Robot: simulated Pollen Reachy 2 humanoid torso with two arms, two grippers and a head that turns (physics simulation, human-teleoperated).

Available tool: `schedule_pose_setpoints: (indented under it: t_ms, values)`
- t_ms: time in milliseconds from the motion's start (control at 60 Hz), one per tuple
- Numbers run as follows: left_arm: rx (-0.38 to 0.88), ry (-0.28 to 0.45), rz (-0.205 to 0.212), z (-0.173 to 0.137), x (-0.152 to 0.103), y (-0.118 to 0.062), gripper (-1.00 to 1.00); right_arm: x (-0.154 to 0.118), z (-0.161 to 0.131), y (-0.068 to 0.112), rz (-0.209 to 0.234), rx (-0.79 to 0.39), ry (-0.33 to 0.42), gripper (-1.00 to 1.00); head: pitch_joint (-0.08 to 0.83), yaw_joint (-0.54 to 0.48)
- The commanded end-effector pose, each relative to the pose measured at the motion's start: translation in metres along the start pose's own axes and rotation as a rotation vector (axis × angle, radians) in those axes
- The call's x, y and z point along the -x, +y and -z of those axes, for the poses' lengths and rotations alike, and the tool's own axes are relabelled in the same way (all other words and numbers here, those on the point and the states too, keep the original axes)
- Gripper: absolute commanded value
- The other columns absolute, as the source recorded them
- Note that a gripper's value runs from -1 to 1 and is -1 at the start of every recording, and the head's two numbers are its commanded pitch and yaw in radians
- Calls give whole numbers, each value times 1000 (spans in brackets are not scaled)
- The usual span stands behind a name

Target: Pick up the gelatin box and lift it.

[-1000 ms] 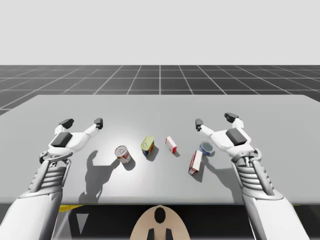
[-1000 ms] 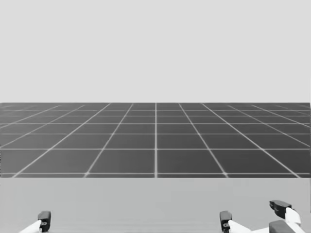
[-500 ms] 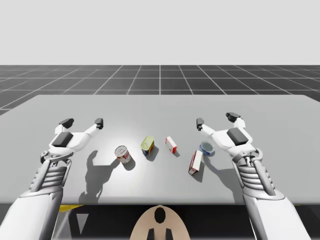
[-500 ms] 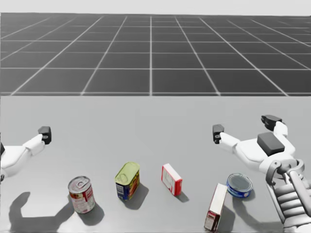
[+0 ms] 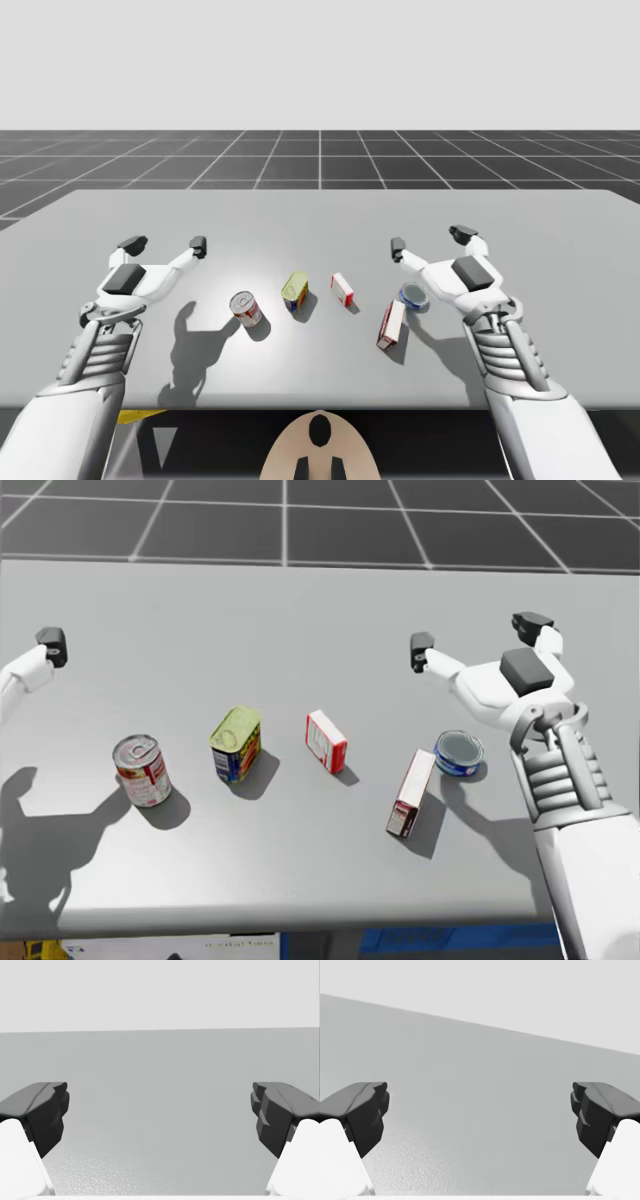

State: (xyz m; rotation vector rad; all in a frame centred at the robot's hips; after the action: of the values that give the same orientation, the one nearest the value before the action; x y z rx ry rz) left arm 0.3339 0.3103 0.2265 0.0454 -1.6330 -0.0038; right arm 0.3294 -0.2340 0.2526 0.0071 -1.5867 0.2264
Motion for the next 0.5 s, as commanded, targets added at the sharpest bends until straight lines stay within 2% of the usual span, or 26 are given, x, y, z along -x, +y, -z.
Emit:
schedule_pose_setpoints:
  t_ms: [17,117,250,283,383,500]
  values:
    - [3,-1,1,-1,0,-1,-1000,1,0,3,-4,-12,10,-1000,633,-78]
    - [2,-3,1,-1,-1,-1,-1000,-3,-2,7,-16,-41,13,-1000,628,-80]
    - [1,3,2,-1,1,-2,-1000,-18,-13,28,-44,-133,12,-1000,626,-70]
    - [1,4,4,-1,1,-3,-1000,-24,-18,35,-17,-193,32,-1000,627,-70]
    - [1,4,6,0,2,-3,-1000,-33,-26,46,21,-285,59,-1000,626,-74]
    - [2,8,6,0,2,-3,-1000,-38,-32,53,133,-405,135,-1000,620,-74]
